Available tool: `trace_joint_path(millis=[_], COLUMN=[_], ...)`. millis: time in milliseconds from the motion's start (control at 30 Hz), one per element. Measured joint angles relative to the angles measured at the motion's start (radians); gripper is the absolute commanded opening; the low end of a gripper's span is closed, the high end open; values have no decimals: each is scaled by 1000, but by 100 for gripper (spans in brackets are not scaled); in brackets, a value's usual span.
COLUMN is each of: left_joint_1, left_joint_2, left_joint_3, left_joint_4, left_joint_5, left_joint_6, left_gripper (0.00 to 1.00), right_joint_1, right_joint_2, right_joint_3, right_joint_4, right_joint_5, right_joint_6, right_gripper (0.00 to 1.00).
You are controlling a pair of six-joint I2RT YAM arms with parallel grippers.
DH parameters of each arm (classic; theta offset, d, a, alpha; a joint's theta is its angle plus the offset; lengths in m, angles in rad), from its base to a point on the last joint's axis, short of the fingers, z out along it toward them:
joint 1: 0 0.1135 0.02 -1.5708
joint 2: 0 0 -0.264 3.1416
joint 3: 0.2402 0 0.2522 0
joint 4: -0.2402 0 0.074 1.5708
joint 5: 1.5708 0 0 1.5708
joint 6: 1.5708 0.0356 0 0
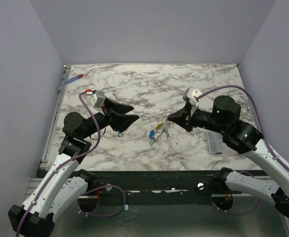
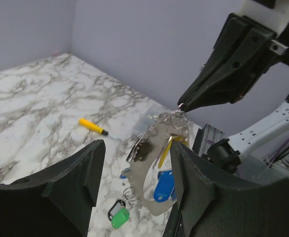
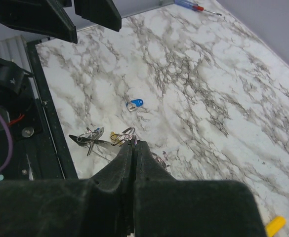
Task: Put the keys on the keyring
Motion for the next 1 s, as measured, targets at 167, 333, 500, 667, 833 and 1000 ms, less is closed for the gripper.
trace_joint_path(millis=[167,333,500,667,833,1000], left_joint_1=[-30,-53,-66,-109,-184,-246], left_joint_2=[3,38,113,187,201,203], left_joint_3=[-6,-4,15,52,66,79], left_joint_4=[152,228,250,269,293,309], left_joint_5=[55,83,89,103,138,148], left_joint_6=[-61,-80,-80,-80,-65,-37], left_gripper=[50,47,46,45,41,41], right_joint_1=[0,0,0,0,0,0], right_joint_2=[0,4,29,35,16,10], right_joint_3=[47,82,111,109,86,84], right_joint_4=[-31,-82,-132,-163,-135,-95], right_joint_5=[-57,-106,-165,-205,-259,-307], right_joint_6=[-1,-13,-47,-76,-83,-81], right_gripper=[1,1,1,1,1,1])
